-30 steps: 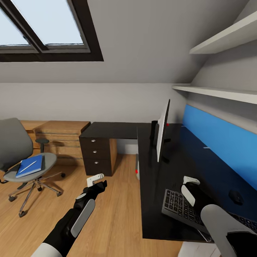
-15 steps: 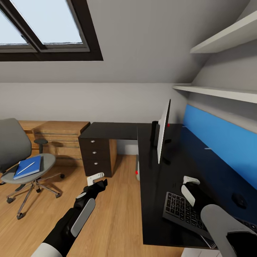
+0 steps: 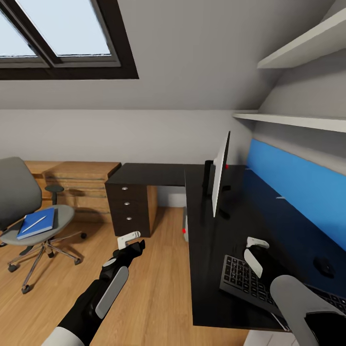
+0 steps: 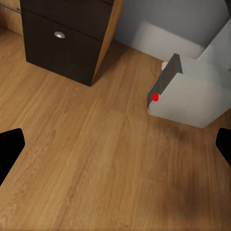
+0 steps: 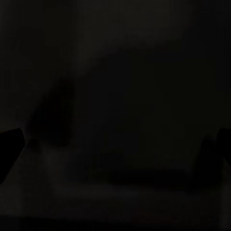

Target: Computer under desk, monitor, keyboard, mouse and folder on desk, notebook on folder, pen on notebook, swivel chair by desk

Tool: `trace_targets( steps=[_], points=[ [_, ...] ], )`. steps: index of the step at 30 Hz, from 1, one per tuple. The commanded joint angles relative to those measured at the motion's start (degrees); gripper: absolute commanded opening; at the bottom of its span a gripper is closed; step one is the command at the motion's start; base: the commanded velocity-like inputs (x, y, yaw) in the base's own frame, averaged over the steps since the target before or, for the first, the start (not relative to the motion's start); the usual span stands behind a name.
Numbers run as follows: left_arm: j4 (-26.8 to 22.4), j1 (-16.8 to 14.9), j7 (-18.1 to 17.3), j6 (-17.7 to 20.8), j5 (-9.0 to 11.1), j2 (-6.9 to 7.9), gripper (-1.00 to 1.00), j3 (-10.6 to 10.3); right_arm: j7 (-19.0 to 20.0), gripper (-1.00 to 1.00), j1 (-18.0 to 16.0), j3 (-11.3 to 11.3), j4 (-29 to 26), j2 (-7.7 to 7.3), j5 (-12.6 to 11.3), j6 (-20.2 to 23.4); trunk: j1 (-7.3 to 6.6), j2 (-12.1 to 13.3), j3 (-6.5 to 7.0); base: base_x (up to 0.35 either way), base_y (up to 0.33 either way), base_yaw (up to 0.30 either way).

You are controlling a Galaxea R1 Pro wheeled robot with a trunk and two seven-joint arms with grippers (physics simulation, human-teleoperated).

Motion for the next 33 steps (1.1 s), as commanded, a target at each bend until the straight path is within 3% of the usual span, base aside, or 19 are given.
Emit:
trace_targets(
  steps=[1, 33],
  points=[
    [-0.1, 0.0, 0.4, 0.2, 0.3, 0.03, 1.0, -0.1, -0.4, 1.0, 0.0, 0.5, -0.1, -0.07, -0.5, 0.3, 0.0, 0.0, -0.07, 0.0, 0.0, 0.0],
    [1.1, 0.0, 0.4, 0.2, 0.4, 0.26, 1.0, 0.0, -0.4, 1.0, 0.0, 0.7, -0.3, -0.07, -0.6, 0.4, 0.0, 0.0, -0.07, 0.0, 0.0, 0.0]
  ],
)
